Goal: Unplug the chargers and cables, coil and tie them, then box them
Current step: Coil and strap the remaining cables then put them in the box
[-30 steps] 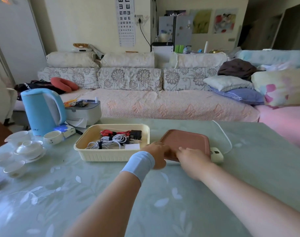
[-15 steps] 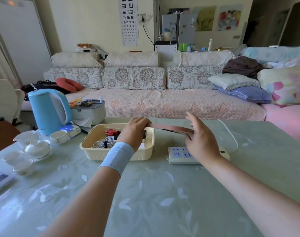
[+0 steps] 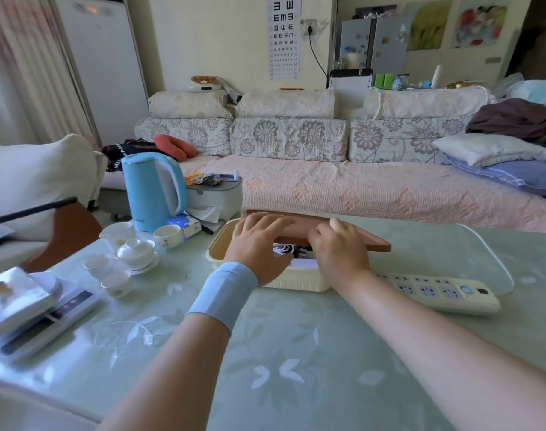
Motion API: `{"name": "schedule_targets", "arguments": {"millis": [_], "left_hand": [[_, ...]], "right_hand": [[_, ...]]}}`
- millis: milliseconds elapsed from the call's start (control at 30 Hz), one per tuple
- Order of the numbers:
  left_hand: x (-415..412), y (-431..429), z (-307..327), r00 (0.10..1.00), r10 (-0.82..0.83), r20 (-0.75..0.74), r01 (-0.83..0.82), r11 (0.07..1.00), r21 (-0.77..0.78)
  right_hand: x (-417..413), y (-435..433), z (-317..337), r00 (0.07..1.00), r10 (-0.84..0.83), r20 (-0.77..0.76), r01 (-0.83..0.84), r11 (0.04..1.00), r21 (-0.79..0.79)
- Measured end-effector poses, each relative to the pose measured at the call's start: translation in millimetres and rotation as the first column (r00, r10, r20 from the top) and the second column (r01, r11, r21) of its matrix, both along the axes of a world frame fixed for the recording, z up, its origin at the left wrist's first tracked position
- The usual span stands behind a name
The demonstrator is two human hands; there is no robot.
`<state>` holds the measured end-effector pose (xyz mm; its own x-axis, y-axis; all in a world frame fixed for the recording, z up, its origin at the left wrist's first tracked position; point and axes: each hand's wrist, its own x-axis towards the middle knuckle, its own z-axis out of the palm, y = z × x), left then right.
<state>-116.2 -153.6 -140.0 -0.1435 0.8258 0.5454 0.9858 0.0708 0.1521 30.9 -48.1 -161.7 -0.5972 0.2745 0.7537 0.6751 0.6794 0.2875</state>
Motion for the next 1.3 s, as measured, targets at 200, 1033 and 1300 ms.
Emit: {"name": "schedule_targets", "arguments": {"millis": [200,1033,1300], "left_hand": [[-50.5,-0.7,-35.9,0.983,0.136,-0.124,-0.125,0.988,0.087],[-72.0,3.9,-52.5,0.925,0.350,0.148,-0.291,0.902,-0.319],[-84.4,57.5,-19.8,0.935,0.352,0.031,-0.279,0.788,-0.550]], "right_hand": [[-39.1,-1.1,-14.5,0.991,0.083,0.110,-0.075,0.994,-0.077],[-21.6,30.3,-23.9,0.928,0.061,0.369,0.292,0.499,-0.816],[-35.2,70.5,7.7,0.897,0.009,0.442,0.391,0.450,-0.803]]}}
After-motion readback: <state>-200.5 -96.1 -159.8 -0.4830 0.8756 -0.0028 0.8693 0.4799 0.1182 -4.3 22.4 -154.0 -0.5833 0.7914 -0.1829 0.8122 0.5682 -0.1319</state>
